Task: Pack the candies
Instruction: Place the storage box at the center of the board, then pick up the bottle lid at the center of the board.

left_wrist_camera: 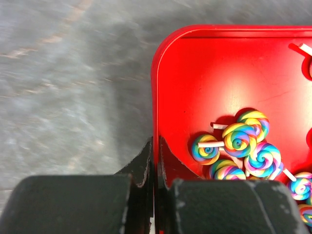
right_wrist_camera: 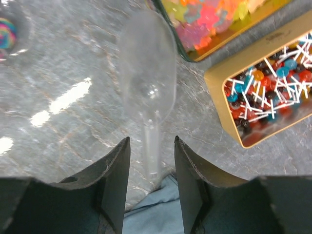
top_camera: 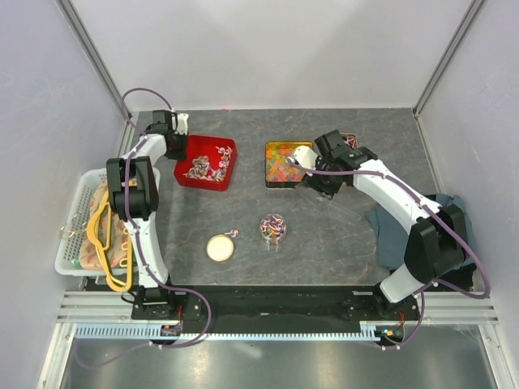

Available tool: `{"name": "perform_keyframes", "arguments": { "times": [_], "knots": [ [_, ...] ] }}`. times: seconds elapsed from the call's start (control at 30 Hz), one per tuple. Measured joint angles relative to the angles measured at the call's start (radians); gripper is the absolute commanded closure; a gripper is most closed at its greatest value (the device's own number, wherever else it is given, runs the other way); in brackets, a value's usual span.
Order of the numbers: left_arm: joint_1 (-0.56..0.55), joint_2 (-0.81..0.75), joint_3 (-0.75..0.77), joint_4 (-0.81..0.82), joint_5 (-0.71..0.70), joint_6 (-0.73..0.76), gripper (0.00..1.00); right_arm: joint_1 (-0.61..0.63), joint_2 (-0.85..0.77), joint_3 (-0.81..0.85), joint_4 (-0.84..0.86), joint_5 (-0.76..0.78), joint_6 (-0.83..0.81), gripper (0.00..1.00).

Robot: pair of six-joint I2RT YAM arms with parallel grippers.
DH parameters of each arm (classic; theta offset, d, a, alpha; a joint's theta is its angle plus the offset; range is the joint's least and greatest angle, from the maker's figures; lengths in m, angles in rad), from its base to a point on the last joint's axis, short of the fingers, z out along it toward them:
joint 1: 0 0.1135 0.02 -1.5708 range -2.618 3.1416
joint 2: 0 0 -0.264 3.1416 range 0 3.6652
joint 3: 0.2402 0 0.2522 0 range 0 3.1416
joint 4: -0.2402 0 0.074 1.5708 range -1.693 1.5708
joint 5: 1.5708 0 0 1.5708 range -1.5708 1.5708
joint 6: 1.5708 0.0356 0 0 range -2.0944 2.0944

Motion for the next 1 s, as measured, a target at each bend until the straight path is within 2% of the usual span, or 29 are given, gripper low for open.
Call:
{"name": "perform_keyframes", "arguments": {
  "times": [0.03, 0.07, 0.13, 0.2, 0.33, 0.47, 0.5, 0.53, 0.6, 0.8, 1.0],
  "knots": [
    [0.006, 0.010, 0.015, -0.004, 0.000, -0.003, 0.86, 0.007, -0.006, 0.000, -0.001, -0.005, 0.002, 0.52],
    [0.013, 0.021, 0.032, -0.011, 0.000, -0.006, 0.73, 0.019, -0.014, 0.000, -0.003, -0.008, 0.005, 0.53],
    [0.022, 0.027, 0.043, -0.014, 0.003, -0.011, 0.59, 0.056, -0.030, 0.004, -0.008, -0.013, 0.007, 0.53],
    [0.025, 0.027, 0.043, -0.020, 0.008, -0.019, 0.55, 0.106, -0.042, 0.018, -0.020, -0.019, 0.006, 0.53],
    [0.024, 0.026, 0.043, -0.030, 0.040, -0.022, 0.36, 0.238, -0.044, 0.070, -0.041, -0.019, 0.003, 0.54],
    [0.023, -0.005, 0.025, -0.039, 0.093, -0.021, 0.21, 0.378, -0.010, 0.151, -0.074, -0.020, -0.011, 0.55],
    [0.023, -0.022, 0.017, -0.044, 0.109, -0.021, 0.16, 0.410, 0.013, 0.177, -0.079, -0.021, -0.013, 0.56],
    [0.023, -0.043, 0.006, -0.046, 0.124, -0.021, 0.07, 0.448, 0.040, 0.205, -0.087, -0.021, -0.017, 0.56],
    [0.023, -0.098, -0.019, -0.052, 0.150, -0.021, 0.01, 0.507, 0.100, 0.253, -0.097, -0.019, -0.024, 0.56],
    [0.023, -0.319, -0.118, -0.046, 0.201, -0.018, 0.01, 0.640, 0.290, 0.351, -0.115, -0.024, -0.043, 0.60],
    [0.053, -0.551, -0.282, -0.019, 0.238, -0.018, 0.01, 0.662, 0.446, 0.436, -0.095, -0.045, -0.010, 0.64]
  ]
}}
